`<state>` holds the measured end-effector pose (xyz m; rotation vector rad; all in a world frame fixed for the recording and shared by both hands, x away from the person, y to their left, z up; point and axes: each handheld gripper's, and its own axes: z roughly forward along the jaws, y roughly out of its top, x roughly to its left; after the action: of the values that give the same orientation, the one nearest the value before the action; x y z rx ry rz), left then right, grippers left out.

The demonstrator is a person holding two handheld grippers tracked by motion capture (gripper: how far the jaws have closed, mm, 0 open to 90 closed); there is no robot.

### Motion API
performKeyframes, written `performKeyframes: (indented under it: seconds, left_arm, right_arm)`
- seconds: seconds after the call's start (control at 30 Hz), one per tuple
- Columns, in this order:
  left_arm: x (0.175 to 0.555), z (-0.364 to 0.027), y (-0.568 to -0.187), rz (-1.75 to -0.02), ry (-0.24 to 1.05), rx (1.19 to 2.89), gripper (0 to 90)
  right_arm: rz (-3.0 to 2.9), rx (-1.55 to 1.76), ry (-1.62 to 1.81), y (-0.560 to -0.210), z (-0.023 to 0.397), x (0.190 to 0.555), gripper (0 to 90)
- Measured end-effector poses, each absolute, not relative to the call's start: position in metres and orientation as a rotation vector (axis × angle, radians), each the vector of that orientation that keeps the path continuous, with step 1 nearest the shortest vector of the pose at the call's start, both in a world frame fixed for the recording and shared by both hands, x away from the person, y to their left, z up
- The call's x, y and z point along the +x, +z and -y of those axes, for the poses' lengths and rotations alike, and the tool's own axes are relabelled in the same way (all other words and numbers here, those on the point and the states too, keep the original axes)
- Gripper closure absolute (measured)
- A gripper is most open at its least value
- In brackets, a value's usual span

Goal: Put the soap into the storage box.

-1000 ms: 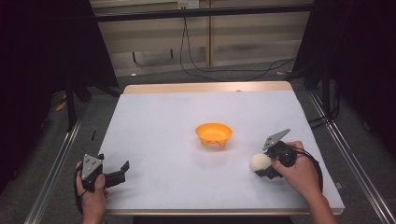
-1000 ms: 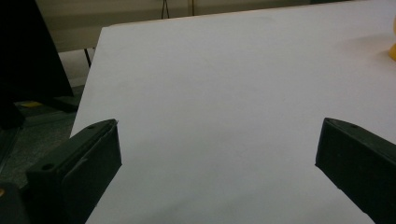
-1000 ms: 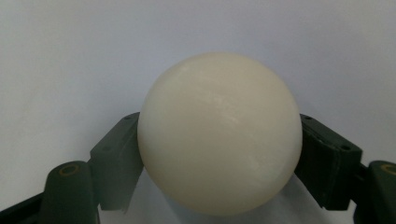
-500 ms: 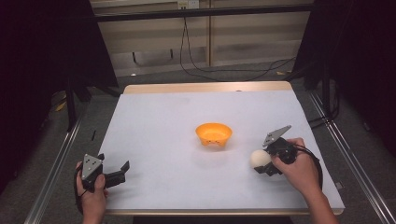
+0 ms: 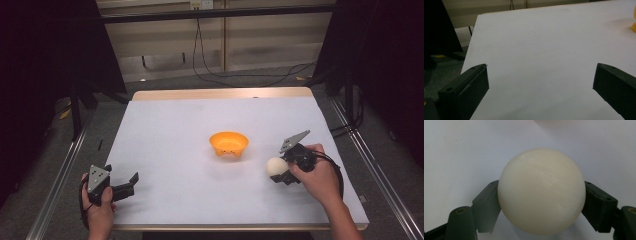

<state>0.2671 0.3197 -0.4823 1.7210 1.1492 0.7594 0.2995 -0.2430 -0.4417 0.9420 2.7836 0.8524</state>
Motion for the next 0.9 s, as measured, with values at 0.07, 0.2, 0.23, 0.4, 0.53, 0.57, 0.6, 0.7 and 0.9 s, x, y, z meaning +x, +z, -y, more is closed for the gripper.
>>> performKeyframes:
  seconds: [0.07, 0.2, 0.23, 0.4, 0.53, 0.57, 0.6, 0.7, 0.9]
  left_arm:
    - [0.267, -0.320, -0.482, -1.147, 0.763, 1.722, 0.0]
    - [0.267, -0.320, -0.482, -1.149, 0.760, 1.719, 0.0]
    - [0.267, -0.320, -0.482, -1.149, 0.760, 1.721, 0.0]
    - [0.267, -0.320, -0.482, -1.145, 0.756, 1.720, 0.0]
    - [0.267, -0.320, -0.482, -1.149, 0.759, 1.723, 0.0]
    - [0.267, -0.320, -0.482, -1.145, 0.757, 1.725, 0.0]
    - [0.267, -0.320, -0.482, -1.145, 0.758, 1.720, 0.0]
    - [0.267, -0.320, -0.482, -1.145, 0.758, 1.717, 0.0]
    - [0.267, -0.320, -0.482, -1.144, 0.756, 1.719, 0.0]
  right_arm:
    - [-2.780, 0.947, 0.853, -0.441, 0.242, 0.301, 23.3]
    - [-2.782, 0.944, 0.857, -0.440, 0.240, 0.304, 23.3]
    - [-2.781, 0.948, 0.859, -0.440, 0.240, 0.305, 23.3]
    - [-2.780, 0.943, 0.858, -0.438, 0.237, 0.309, 23.3]
    - [-2.785, 0.942, 0.864, -0.435, 0.235, 0.312, 23.3]
    - [-2.780, 0.942, 0.872, -0.435, 0.234, 0.312, 23.3]
    - [-2.782, 0.938, 0.877, -0.434, 0.233, 0.313, 23.3]
    - [-2.784, 0.930, 0.871, -0.431, 0.229, 0.316, 23.3]
    - [-2.786, 0.919, 0.875, -0.426, 0.225, 0.320, 23.3]
